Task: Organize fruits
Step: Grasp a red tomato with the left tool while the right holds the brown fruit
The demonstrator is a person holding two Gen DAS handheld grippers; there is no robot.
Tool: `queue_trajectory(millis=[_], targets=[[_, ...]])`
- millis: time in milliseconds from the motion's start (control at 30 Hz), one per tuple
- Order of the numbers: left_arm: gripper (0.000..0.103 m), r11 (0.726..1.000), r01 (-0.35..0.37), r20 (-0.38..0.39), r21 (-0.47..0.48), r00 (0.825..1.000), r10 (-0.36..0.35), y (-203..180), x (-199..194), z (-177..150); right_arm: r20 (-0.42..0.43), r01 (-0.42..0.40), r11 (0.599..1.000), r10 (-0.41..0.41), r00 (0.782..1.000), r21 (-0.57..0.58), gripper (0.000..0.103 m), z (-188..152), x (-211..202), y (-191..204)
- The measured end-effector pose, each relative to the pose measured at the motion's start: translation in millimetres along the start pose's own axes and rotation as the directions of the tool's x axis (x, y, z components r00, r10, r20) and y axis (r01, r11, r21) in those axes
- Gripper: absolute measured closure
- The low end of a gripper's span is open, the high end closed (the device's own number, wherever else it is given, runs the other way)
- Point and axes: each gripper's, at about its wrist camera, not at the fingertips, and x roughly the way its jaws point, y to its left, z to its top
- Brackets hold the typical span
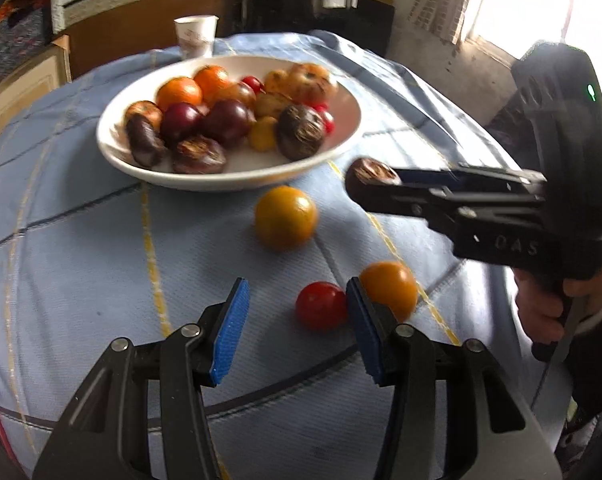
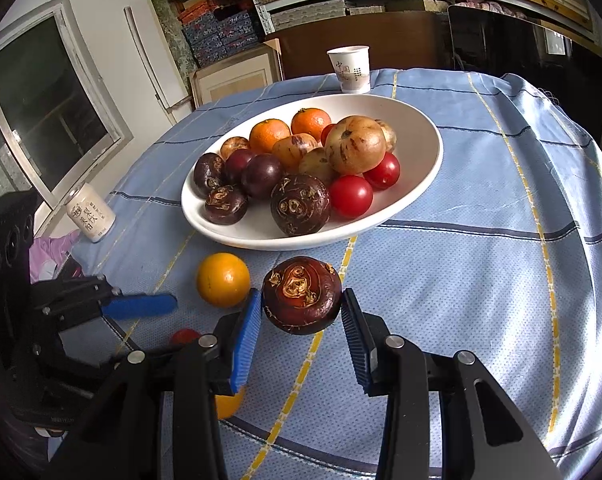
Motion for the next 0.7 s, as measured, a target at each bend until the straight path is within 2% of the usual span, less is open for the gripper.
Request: queue_trajectory(millis=[200, 267, 300, 400, 567, 700], targets=[[0.054, 0.999, -0.017, -0.014, 0.042, 1.000, 0.018, -13.4, 7.9, -4.5, 0.001, 0.001, 1.000, -0.001, 1.000, -0.001, 0.062, 0.1, -0.2, 0.0], [0.063, 0.999, -0.004, -0.012, 0.051, 1.000, 0.004, -16.1, 7.6, -5.4, 0.002, 0.001, 1.000, -0.001, 1.000, 0.000, 0.062, 0.1, -0.3, 0.0], [0.071, 0.999, 0.015, -0.013, 0.049, 1.000, -0.014, -16.6, 7.4, -5.5, 0.002, 0.002, 1.000, -0.002, 1.000, 0.000, 0.062, 0.1, -0.2, -0.2], [0.077, 0.998, 0.019, -0.014, 0.062, 1.000, -0.018, -20.0, 7.3, -7.2, 0.002, 0.006, 1.000, -0.006, 1.000, 0.001, 0.062, -0.2, -0.2, -0.5], [0.077, 0.997, 0.004, -0.011, 0.075, 1.000, -0.003, -23.0, 7.2, -6.6, 0.000, 0.014, 1.000, -0.014, 1.000, 0.001, 0.062, -0.7, 1.1, -1.4], [0.077, 0.996, -0.039, 0.000, 0.084, 0.999, 0.039, -25.2, 5.0, -6.4, 0.001, 0.019, 1.000, -0.019, 1.000, -0.002, 0.062, -0.6, 1.0, -1.3]])
